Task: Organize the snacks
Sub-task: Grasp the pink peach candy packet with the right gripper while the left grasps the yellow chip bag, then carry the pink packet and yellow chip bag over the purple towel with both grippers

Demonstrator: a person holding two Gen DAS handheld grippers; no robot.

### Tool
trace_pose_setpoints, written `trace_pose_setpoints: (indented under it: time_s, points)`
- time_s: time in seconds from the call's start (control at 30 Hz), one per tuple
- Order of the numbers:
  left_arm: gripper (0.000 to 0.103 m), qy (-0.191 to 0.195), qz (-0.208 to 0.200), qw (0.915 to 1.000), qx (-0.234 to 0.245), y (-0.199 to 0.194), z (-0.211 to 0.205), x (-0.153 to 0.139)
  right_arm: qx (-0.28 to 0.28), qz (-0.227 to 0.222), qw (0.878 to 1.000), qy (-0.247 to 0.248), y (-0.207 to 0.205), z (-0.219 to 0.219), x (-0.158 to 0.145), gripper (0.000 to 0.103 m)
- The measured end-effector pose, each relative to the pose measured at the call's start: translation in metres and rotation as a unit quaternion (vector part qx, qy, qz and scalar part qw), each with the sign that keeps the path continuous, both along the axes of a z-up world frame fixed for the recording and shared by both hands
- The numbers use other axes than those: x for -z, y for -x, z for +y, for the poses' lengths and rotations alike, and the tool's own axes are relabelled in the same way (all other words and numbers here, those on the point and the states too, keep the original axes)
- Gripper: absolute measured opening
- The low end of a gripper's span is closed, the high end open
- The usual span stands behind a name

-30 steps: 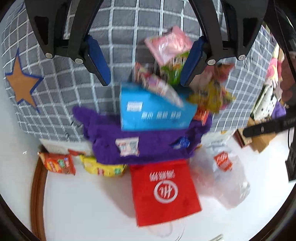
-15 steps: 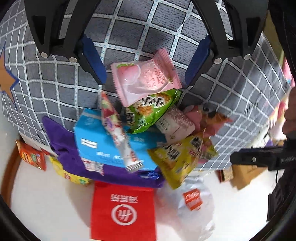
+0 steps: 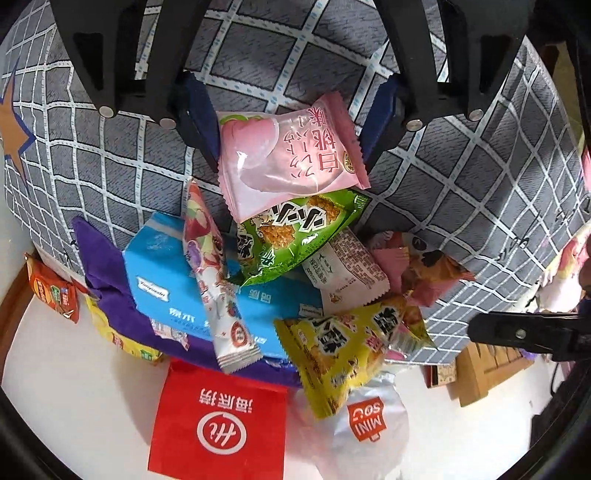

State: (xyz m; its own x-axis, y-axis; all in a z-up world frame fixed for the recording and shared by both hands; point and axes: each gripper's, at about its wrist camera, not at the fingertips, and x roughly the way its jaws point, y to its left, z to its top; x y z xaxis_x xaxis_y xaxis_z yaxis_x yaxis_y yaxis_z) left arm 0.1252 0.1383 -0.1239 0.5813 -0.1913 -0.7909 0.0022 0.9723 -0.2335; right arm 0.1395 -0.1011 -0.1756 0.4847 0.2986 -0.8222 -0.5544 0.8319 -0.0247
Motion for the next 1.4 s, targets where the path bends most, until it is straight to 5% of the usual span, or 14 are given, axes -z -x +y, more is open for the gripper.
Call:
trace_pose_setpoints:
  time_s: [0.57,0.8,1.4]
  points:
    - [0.07,0.019,-0.012,0.9996,0.017,-0.016,-0.017,0.005,0.091,-0.013,0.994,-0.057,-0.007,-0.059,-0.022,0.068]
    - [0.07,0.012,-0.046,0.9968,0.065,-0.02,-0.05,-0.014,0.117,0.001,0.991,-0.065,-0.014,-0.08,-0.015,0.068]
    - [0.069,-0.064,-0.022,0.9961,0.055,-0.061,-0.095,0.012,0.138,0.011,0.988,-0.07,-0.023,-0.107,-0.007,0.068]
